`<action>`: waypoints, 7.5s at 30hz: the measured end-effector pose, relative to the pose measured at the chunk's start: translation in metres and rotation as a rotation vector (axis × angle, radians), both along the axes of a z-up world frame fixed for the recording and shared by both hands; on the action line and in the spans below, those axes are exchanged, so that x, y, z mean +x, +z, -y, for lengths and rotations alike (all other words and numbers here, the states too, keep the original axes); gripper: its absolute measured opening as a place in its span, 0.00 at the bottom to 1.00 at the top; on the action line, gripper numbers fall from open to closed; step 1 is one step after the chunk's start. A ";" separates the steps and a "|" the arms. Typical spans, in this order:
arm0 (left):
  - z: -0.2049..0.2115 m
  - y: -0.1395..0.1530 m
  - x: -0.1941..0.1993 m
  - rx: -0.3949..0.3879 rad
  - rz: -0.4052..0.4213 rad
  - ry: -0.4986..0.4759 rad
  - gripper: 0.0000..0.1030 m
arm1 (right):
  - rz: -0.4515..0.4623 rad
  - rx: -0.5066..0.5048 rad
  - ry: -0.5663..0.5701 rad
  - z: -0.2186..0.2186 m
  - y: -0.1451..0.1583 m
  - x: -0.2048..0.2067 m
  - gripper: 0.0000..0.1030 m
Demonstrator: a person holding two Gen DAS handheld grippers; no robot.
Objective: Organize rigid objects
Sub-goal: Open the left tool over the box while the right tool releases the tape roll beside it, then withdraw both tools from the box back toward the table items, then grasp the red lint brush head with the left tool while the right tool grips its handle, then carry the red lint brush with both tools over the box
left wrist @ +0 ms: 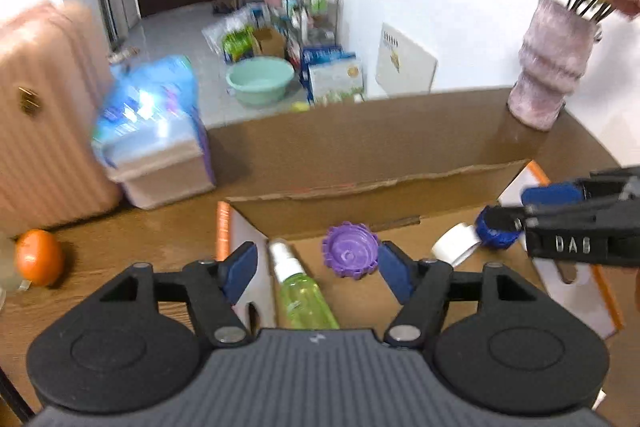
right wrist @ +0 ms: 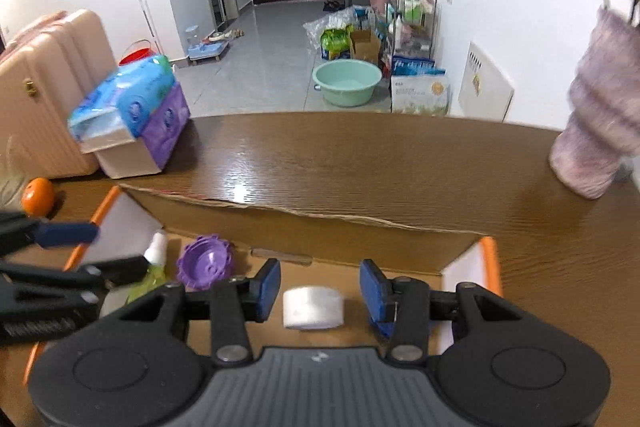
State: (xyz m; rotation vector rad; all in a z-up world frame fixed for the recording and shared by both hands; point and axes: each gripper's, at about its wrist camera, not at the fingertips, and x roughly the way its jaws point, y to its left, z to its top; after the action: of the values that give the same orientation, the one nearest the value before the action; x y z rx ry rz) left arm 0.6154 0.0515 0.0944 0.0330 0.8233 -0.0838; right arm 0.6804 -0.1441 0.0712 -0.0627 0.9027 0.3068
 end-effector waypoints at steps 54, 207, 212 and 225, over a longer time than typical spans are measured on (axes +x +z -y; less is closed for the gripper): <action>0.030 -0.054 -0.565 0.085 0.836 -0.009 1.00 | 0.838 0.063 -0.057 0.104 -0.019 -0.571 0.79; -0.002 0.004 -0.349 -0.322 0.529 -0.067 0.55 | 0.472 0.197 -0.167 0.103 0.027 -0.404 0.11; -0.006 0.006 -0.288 -0.293 0.506 -0.065 0.55 | 0.427 0.220 -0.142 0.102 0.028 -0.335 0.11; -0.013 -0.037 -0.136 -0.298 0.279 -0.020 0.55 | 0.182 0.229 -0.129 0.098 -0.011 -0.163 0.11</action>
State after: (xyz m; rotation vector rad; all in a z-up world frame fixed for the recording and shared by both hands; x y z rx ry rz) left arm 0.4793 0.0644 0.0575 -0.2237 0.5257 -0.2147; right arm 0.5169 -0.2417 0.0600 0.1758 0.6832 0.2779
